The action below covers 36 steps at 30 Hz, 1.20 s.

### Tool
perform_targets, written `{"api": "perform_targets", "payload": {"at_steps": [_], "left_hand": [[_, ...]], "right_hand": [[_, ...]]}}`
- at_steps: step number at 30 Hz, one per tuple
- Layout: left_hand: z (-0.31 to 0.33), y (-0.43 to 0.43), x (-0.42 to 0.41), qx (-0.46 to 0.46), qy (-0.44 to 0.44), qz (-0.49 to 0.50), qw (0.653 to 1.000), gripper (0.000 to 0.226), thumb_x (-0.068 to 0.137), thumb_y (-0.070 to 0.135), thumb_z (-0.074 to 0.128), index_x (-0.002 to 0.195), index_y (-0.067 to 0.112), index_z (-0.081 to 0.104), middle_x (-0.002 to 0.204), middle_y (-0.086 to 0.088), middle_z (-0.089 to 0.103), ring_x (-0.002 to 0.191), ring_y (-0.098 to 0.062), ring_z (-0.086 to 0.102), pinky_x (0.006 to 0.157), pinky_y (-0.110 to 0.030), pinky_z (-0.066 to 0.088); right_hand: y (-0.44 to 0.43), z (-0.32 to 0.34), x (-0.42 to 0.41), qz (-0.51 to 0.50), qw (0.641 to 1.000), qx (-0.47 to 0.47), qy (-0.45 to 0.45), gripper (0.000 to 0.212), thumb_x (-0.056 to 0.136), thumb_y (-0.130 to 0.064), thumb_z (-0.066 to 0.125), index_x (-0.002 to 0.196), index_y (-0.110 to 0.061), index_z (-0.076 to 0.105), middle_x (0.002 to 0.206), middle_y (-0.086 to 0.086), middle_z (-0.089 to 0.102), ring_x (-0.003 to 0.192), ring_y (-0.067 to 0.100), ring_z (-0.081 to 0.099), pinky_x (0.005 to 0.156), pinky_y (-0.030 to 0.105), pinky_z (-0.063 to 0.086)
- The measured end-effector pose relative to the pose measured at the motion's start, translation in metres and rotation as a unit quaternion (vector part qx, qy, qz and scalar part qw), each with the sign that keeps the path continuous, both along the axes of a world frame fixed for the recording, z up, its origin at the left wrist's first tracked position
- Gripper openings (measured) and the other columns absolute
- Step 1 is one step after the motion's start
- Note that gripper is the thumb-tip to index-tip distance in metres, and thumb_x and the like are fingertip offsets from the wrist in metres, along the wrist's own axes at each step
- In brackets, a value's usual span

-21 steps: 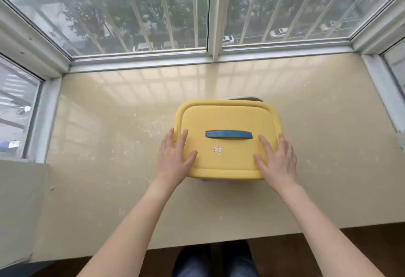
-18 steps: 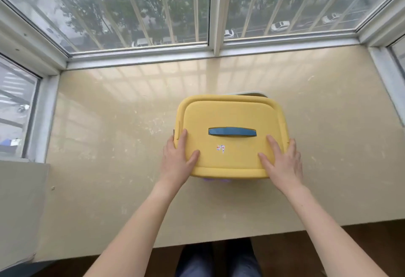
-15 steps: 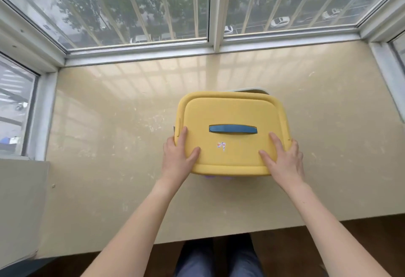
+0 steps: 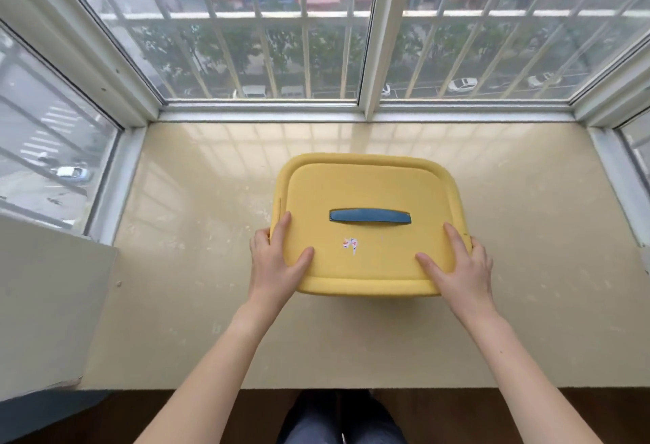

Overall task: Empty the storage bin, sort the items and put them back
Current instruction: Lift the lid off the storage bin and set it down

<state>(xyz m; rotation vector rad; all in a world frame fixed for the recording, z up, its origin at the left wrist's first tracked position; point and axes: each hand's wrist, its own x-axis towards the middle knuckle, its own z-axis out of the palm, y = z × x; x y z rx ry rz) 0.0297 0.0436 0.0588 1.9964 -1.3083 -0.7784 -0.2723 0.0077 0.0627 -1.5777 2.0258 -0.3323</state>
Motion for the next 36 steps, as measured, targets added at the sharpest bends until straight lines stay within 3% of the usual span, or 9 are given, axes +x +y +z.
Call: {"api": "perform_targets", "payload": {"at_steps": [4, 7, 12, 16, 22, 28, 32, 36], "left_hand": [[0.026, 0.03, 0.023, -0.025, -0.026, 0.051, 0.998, 0.077, 0.079, 0.046, 0.065, 0.148, 0.029, 0.033, 0.118, -0.008, 0.039, 0.122, -0.02, 0.031, 0.102, -0.028, 0.03], [0.044, 0.059, 0.047, -0.03, -0.063, 0.095, 0.993, 0.075, 0.083, 0.038, 0.069, 0.148, 0.028, 0.033, 0.116, -0.008, 0.039, 0.121, -0.022, 0.031, 0.101, -0.027, 0.028], [0.058, 0.097, 0.102, -0.032, -0.081, 0.152, 0.985, 0.073, 0.085, 0.04, 0.067, 0.148, 0.03, 0.031, 0.118, -0.005, 0.038, 0.122, -0.021, 0.032, 0.104, -0.033, 0.031], [0.051, 0.11, 0.165, -0.016, -0.096, 0.162, 0.982, 0.073, 0.085, 0.041, 0.066, 0.148, 0.031, 0.03, 0.118, -0.004, 0.038, 0.12, -0.019, 0.032, 0.102, -0.036, 0.034], [0.018, 0.103, 0.279, 0.012, -0.095, 0.139, 0.986, 0.073, 0.086, 0.043, 0.064, 0.149, 0.028, 0.03, 0.117, -0.007, 0.04, 0.12, -0.023, 0.034, 0.101, -0.033, 0.032], [-0.033, 0.07, 0.363, 0.075, -0.076, 0.084, 0.991, 0.081, 0.077, 0.058, 0.047, 0.15, 0.031, 0.024, 0.125, -0.009, 0.038, 0.125, -0.023, 0.028, 0.102, -0.034, 0.029], [-0.08, 0.04, 0.388, 0.092, -0.054, 0.052, 0.993, 0.08, 0.078, 0.059, 0.047, 0.149, 0.03, 0.027, 0.125, -0.01, 0.039, 0.127, -0.024, 0.029, 0.104, -0.035, 0.03], [-0.136, 0.012, 0.4, 0.106, -0.075, 0.011, 0.991, 0.079, 0.081, 0.065, 0.049, 0.149, 0.031, 0.029, 0.124, -0.01, 0.046, 0.124, -0.025, 0.035, 0.102, -0.036, 0.031]], "right_hand": [[-0.004, 0.017, 0.029, 0.046, 0.999, -0.017, -0.021, 0.09, 0.08, -0.063, 0.062, 0.154, -0.028, 0.024, 0.15, 0.019, 0.025, 0.138, 0.035, 0.021, 0.116, 0.047, 0.022], [0.0, 0.029, 0.061, 0.099, 0.994, -0.022, -0.033, 0.099, 0.075, -0.078, 0.054, 0.155, -0.03, 0.02, 0.152, 0.017, 0.022, 0.14, 0.033, 0.018, 0.115, 0.049, 0.022], [0.006, 0.046, 0.13, 0.154, 0.985, -0.055, -0.053, 0.091, 0.081, -0.054, 0.069, 0.154, -0.022, 0.025, 0.148, 0.025, 0.025, 0.137, 0.036, 0.02, 0.11, 0.045, 0.026], [0.005, 0.03, 0.191, 0.186, 0.98, -0.065, -0.039, 0.094, 0.08, -0.063, 0.065, 0.154, -0.019, 0.027, 0.141, 0.026, 0.032, 0.134, 0.037, 0.025, 0.112, 0.048, 0.025], [0.003, -0.005, 0.292, 0.197, 0.978, -0.059, -0.018, 0.092, 0.078, -0.061, 0.069, 0.151, -0.019, 0.033, 0.141, 0.026, 0.034, 0.133, 0.036, 0.025, 0.113, 0.046, 0.022], [-0.009, -0.044, 0.362, 0.181, 0.982, -0.043, 0.013, 0.091, 0.08, -0.06, 0.067, 0.152, -0.017, 0.033, 0.137, 0.025, 0.036, 0.125, 0.033, 0.028, 0.109, 0.046, 0.026], [-0.024, -0.082, 0.38, 0.16, 0.985, -0.043, 0.038, 0.099, 0.073, -0.075, 0.052, 0.15, -0.014, 0.036, 0.131, 0.026, 0.039, 0.121, 0.035, 0.032, 0.106, 0.046, 0.03], [-0.043, -0.132, 0.384, 0.144, 0.988, -0.02, 0.058, 0.092, 0.08, -0.061, 0.066, 0.151, -0.014, 0.032, 0.135, 0.026, 0.036, 0.125, 0.034, 0.029, 0.109, 0.046, 0.027]]}}
